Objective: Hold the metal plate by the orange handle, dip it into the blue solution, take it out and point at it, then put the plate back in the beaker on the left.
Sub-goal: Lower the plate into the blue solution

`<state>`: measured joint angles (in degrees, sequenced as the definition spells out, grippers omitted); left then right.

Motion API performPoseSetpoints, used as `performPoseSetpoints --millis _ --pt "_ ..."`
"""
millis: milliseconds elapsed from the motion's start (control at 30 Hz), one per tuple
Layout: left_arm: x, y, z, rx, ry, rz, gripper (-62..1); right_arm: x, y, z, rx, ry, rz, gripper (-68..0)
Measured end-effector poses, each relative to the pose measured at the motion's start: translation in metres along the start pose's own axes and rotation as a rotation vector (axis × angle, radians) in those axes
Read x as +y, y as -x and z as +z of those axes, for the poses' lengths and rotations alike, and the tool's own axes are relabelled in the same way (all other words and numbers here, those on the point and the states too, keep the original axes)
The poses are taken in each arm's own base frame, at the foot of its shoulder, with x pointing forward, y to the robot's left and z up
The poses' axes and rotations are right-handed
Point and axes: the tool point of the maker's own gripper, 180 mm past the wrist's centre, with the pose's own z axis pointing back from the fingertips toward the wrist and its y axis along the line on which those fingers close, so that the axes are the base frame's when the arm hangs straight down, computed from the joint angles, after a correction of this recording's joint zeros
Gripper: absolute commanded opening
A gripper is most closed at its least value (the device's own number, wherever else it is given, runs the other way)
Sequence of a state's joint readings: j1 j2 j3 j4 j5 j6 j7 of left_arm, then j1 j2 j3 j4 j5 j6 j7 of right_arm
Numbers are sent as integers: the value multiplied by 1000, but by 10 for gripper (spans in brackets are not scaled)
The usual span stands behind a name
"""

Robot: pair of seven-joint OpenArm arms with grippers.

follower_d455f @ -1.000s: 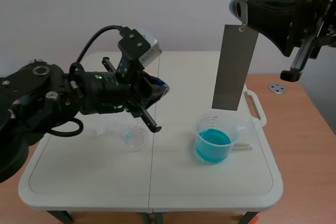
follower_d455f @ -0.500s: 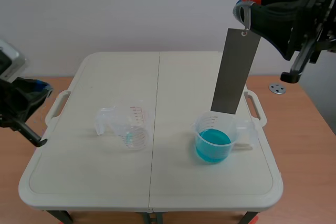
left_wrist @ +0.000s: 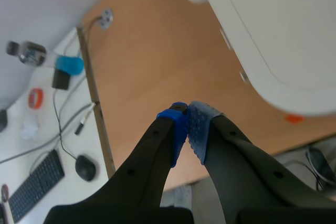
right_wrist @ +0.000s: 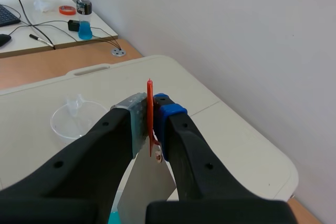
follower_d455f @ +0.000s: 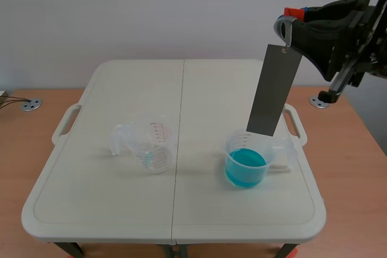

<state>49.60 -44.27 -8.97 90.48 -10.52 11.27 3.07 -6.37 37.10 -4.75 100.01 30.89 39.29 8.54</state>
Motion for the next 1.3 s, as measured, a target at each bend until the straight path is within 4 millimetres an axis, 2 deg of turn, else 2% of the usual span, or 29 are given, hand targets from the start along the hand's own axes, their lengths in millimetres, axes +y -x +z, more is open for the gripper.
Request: performPoseSetpoints --millis 133,233,433,700,967,1167,1300 --pt "-24 32 19 88 76 -5 -588 2 8 -4 14 -14 -11 -662" --pt "-35 50 31 142 113 -8 -588 2 13 -7 19 -18 -24 -662" --pt "-49 73 46 208 171 -13 -588 6 34 -13 62 -8 -26 -662" --pt "-99 102 69 296 339 46 -588 22 54 -21 103 -30 -37 -662" --pt "-149 112 92 337 443 101 -588 34 86 -24 164 -30 -93 -662" --pt "-168 111 100 341 474 113 -588 41 109 -24 217 -33 -106 -662" --pt "-174 110 103 341 491 117 -588 42 113 -26 214 -28 -106 -662"
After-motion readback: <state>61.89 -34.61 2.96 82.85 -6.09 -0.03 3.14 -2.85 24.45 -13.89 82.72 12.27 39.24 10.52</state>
